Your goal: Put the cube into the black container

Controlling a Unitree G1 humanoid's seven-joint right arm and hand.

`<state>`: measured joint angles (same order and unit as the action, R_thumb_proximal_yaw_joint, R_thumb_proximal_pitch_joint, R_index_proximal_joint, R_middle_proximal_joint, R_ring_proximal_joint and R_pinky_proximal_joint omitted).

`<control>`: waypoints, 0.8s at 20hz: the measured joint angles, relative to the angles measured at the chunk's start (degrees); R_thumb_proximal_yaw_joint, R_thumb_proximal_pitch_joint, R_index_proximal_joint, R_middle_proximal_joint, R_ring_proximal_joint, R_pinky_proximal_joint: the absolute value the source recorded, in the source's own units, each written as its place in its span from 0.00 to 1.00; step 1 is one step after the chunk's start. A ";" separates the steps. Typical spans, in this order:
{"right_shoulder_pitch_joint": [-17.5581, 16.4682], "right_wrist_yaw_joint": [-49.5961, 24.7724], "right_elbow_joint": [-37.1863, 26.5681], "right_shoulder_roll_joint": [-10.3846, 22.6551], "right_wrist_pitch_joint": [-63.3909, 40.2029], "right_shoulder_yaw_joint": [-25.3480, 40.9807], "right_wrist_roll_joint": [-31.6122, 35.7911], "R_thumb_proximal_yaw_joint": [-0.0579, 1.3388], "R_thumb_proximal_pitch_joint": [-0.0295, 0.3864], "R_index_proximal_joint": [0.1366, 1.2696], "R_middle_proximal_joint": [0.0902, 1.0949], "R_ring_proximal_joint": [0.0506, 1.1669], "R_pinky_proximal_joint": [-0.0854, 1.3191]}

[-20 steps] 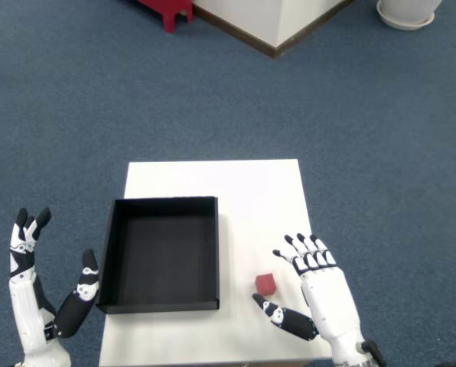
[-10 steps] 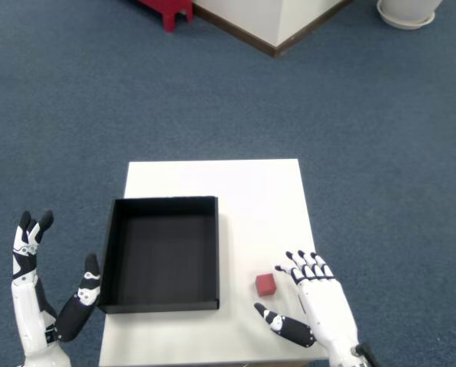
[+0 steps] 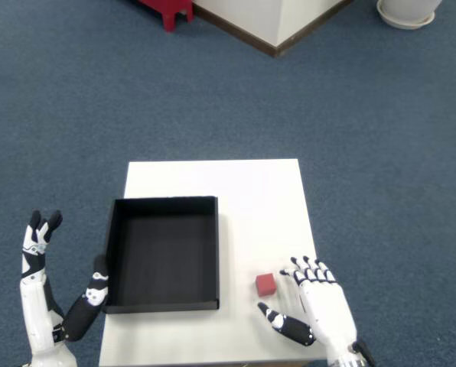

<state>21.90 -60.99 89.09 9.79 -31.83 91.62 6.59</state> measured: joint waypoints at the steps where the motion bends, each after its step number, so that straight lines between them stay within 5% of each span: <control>1: 0.05 0.67 -0.29 0.25 0.78 -0.20 0.07 0.33 0.04 0.28 0.07 0.06 0.02; 16: 4.72 -0.08 -4.48 -0.84 5.41 0.16 0.26 0.31 0.05 0.28 0.07 0.05 0.02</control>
<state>26.63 -61.07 84.62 8.94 -26.42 91.78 6.84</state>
